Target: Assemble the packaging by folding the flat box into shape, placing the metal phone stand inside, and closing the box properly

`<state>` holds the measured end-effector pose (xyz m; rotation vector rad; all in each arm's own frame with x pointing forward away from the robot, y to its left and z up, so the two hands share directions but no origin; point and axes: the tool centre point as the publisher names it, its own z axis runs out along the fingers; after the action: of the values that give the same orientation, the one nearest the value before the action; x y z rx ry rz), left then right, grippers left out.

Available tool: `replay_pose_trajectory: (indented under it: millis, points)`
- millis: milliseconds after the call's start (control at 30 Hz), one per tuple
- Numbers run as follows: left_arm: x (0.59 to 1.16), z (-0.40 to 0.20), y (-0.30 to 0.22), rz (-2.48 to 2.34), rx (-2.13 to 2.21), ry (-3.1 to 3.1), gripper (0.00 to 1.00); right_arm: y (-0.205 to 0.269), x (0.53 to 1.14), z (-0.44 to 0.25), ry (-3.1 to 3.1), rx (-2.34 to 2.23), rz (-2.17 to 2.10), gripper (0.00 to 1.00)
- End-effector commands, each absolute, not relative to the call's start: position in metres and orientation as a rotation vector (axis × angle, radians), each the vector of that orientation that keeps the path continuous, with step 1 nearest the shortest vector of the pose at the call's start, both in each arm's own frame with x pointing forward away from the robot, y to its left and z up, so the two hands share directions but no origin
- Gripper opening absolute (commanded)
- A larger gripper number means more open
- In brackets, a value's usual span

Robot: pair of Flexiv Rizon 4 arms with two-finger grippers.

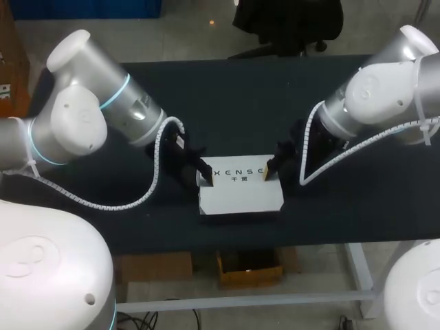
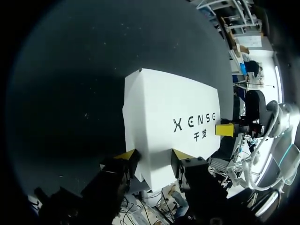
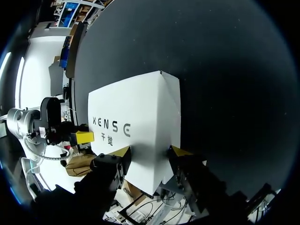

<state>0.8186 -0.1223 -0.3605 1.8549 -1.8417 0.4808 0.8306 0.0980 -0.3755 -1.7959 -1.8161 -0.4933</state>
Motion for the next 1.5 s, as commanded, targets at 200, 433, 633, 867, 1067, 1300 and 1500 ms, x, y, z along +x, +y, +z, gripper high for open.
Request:
replay_pose_trajectory:
  millis: [200,433,633,867,1067,1300,1500]
  points:
    - [0.824,-0.357,-0.128,0.43,1.854,-1.84,0.47,0.102,0.838,-0.372,-1.799,-1.782,-0.443,0.5]
    - [0.825,-0.356,-0.128,0.406,1.854,-1.833,0.47,0.103,0.839,-0.372,-1.792,-1.781,-0.418,0.5]
    - [0.828,-0.353,-0.128,0.391,1.855,-1.831,0.48,0.105,0.84,-0.37,-1.772,-1.792,-0.379,0.5]
    - [0.827,-0.351,-0.13,0.361,1.86,-1.823,0.48,0.108,0.842,-0.367,-1.746,-1.814,-0.338,0.52]
    - [0.827,-0.35,-0.13,0.337,1.865,-1.818,0.49,0.107,0.843,-0.366,-1.733,-1.818,-0.323,0.53]
    - [0.829,-0.347,-0.131,0.321,1.865,-1.81,0.49,0.108,0.844,-0.363,-1.726,-1.817,-0.313,0.53]
    - [0.831,-0.345,-0.131,0.294,1.856,-1.797,0.49,0.108,0.845,-0.362,-1.716,-1.817,-0.304,0.52]
